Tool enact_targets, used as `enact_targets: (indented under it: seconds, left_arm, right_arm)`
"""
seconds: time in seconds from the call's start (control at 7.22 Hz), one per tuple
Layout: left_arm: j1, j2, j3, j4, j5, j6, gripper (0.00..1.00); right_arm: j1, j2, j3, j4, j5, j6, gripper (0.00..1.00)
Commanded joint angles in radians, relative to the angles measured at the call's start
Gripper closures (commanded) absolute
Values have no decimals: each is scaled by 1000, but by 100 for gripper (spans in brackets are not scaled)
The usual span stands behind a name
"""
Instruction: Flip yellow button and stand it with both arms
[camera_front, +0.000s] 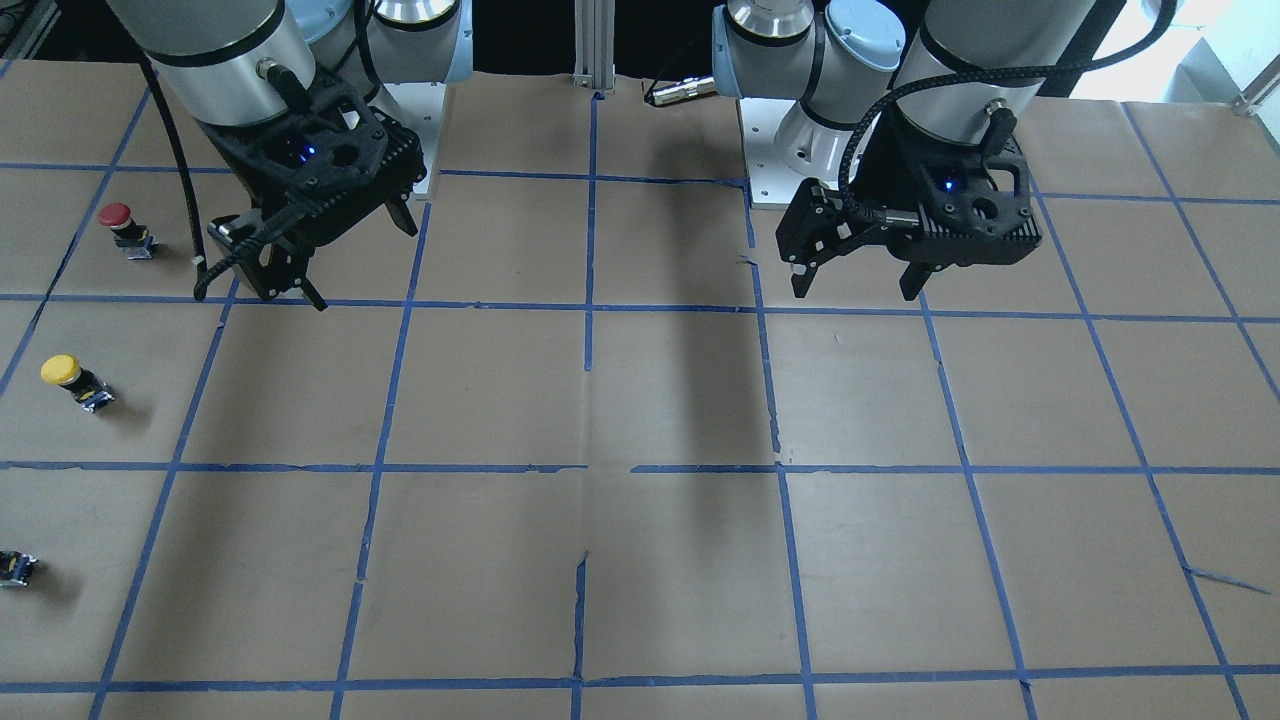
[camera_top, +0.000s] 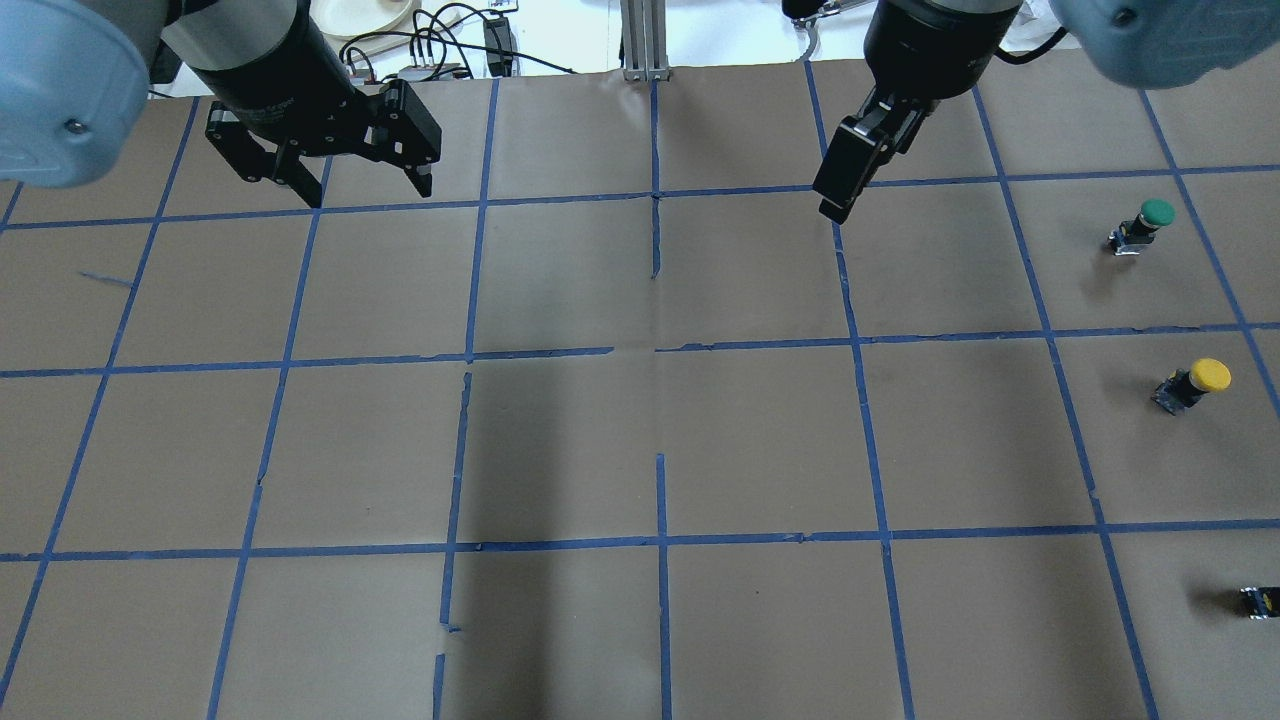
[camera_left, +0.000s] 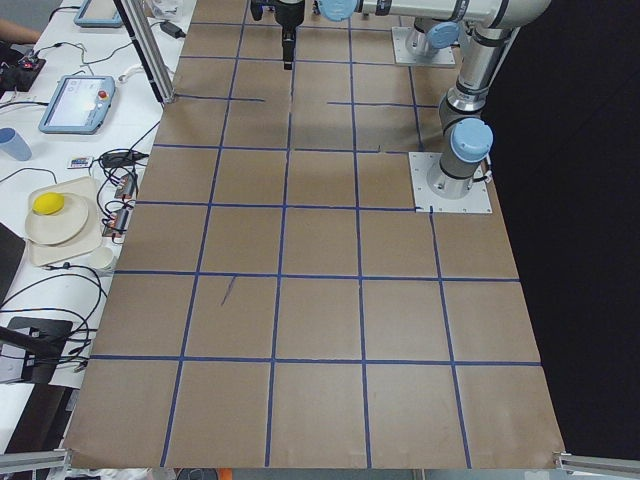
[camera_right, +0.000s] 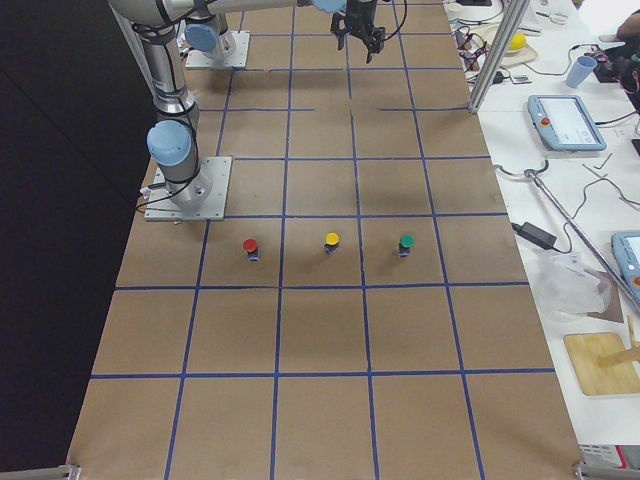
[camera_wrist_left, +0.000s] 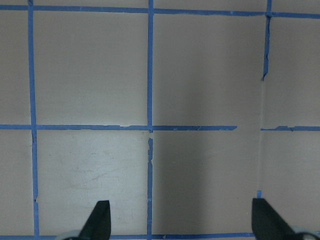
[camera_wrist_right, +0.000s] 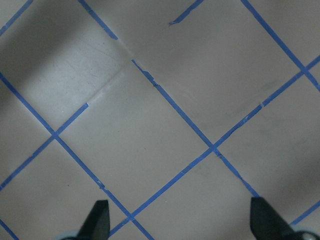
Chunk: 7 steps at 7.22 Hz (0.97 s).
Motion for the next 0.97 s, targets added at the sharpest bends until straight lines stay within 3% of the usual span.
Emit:
enact_targets:
  seconds: [0.0,0.28,0.55,0.83]
  left_arm:
    - [0,0,1,0,0,0,0]
    - [0,2,1,0,0,0,0]
    - [0,2,1,0,0,0,0]
    - [0,2,1,0,0,0,0]
  right_arm:
    - [-5,-30,8,3,-2,314,0]
    - [-16,-42,9,-2,-2,496,0]
    - [-19,-44,9,-2,-85,547,0]
    - [-20,-42,9,-2,-85,548,0]
